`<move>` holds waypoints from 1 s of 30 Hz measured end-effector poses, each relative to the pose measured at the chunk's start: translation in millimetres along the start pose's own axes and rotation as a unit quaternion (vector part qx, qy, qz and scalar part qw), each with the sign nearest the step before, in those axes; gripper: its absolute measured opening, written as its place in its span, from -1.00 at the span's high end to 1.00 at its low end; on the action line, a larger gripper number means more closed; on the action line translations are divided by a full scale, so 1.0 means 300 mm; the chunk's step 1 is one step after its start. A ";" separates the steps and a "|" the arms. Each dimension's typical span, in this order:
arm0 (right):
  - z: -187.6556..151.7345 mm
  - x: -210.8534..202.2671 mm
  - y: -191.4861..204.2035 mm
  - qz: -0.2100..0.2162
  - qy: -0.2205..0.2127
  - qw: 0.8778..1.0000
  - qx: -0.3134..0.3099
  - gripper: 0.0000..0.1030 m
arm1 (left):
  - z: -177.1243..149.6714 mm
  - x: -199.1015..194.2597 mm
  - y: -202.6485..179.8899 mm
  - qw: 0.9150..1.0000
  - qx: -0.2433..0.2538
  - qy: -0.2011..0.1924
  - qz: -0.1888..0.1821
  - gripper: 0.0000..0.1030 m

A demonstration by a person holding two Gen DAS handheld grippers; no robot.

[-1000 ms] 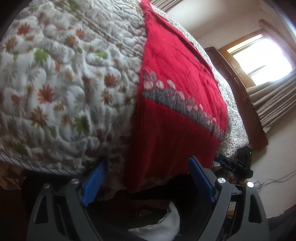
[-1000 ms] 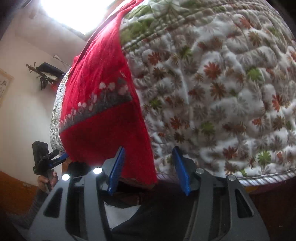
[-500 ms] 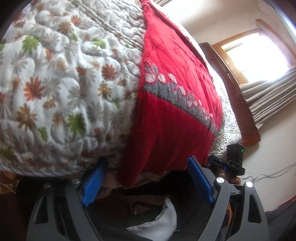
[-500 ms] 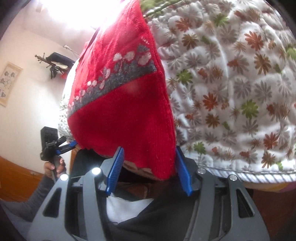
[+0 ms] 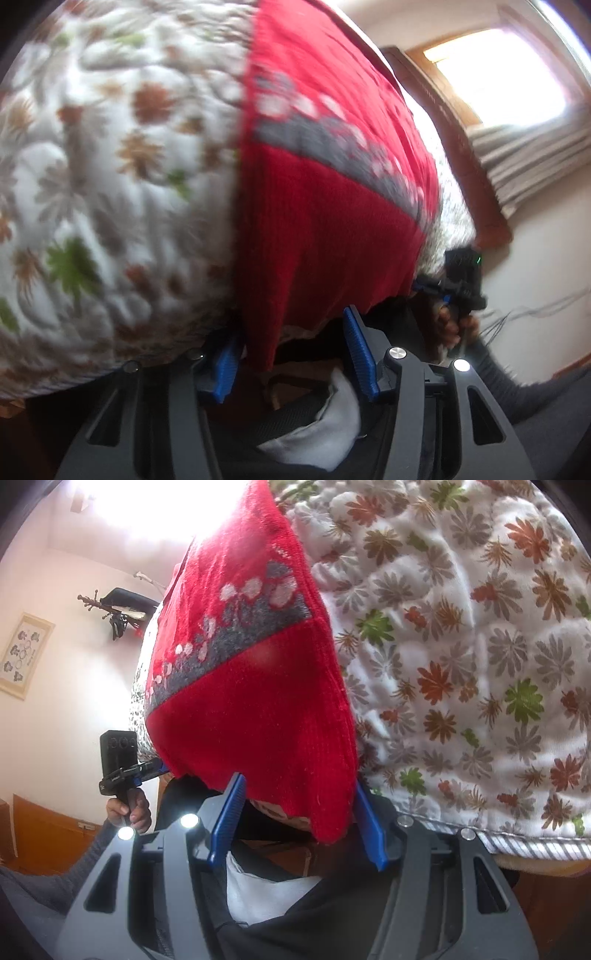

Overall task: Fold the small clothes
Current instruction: 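Grasp the patterned hem band with both tools and lift it toward the collar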

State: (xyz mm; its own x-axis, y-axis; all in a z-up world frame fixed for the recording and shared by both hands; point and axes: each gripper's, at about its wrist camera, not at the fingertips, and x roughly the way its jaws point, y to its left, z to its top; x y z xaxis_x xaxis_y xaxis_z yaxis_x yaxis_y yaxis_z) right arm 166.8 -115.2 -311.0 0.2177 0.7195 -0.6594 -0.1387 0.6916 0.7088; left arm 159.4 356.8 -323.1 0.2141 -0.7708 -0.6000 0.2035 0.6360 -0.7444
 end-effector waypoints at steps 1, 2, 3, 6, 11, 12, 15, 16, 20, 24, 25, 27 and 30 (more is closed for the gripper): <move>0.002 0.000 0.001 0.005 0.002 1.000 0.000 -0.06 | -0.006 0.001 0.002 1.000 0.000 0.001 0.000 0.06; 0.002 0.001 0.003 0.013 0.006 1.000 -0.001 0.03 | -0.012 0.000 0.002 1.000 0.001 0.005 0.003 0.17; 0.003 0.004 0.002 0.016 0.011 1.000 -0.001 0.24 | -0.009 0.006 -0.004 1.000 0.002 0.008 0.006 0.60; 0.011 0.012 -0.006 0.007 0.016 1.000 -0.003 0.84 | -0.023 -0.017 -0.002 1.000 -0.005 -0.010 0.000 0.86; 0.004 -0.051 -0.009 0.047 -0.007 0.999 0.016 0.86 | -0.058 -0.089 -0.022 0.998 -0.014 -0.051 -0.038 0.87; 0.001 -0.071 -0.002 0.056 -0.013 0.998 0.019 0.86 | -0.070 -0.104 -0.036 0.997 -0.012 -0.055 -0.047 0.87; -0.010 -0.141 0.023 0.086 -0.037 0.995 0.024 0.87 | -0.104 -0.141 -0.070 0.995 -0.011 -0.071 -0.073 0.87; -0.015 -0.164 0.035 0.093 -0.044 0.994 0.024 0.87 | -0.111 -0.154 -0.078 0.993 -0.011 -0.079 -0.084 0.87; -0.029 -0.245 0.081 0.124 -0.077 0.989 0.023 0.87 | -0.137 -0.196 -0.121 0.986 -0.005 -0.113 -0.121 0.88; -0.027 -0.318 0.116 0.156 -0.102 0.982 0.015 0.88 | -0.146 -0.228 -0.169 0.979 0.009 -0.145 -0.144 0.88; -0.029 -0.336 0.128 0.163 -0.107 0.981 0.011 0.88 | -0.148 -0.238 -0.186 0.976 0.014 -0.156 -0.149 0.88; -0.033 -0.366 0.152 0.167 -0.118 0.979 0.004 0.88 | -0.157 -0.254 -0.217 0.971 0.019 -0.174 -0.164 0.89; -0.049 -0.407 0.174 0.179 -0.127 0.976 -0.001 0.89 | -0.165 -0.272 -0.260 0.965 0.025 -0.191 -0.180 0.89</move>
State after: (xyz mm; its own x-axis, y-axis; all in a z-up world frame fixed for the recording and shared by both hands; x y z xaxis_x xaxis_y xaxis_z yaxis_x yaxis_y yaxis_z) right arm 118.9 -166.1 -197.2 0.3872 0.8765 -0.2860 -0.2521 0.3990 0.8816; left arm 78.7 368.4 -230.6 0.4560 -0.8779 -0.1462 0.3739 0.3380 -0.8637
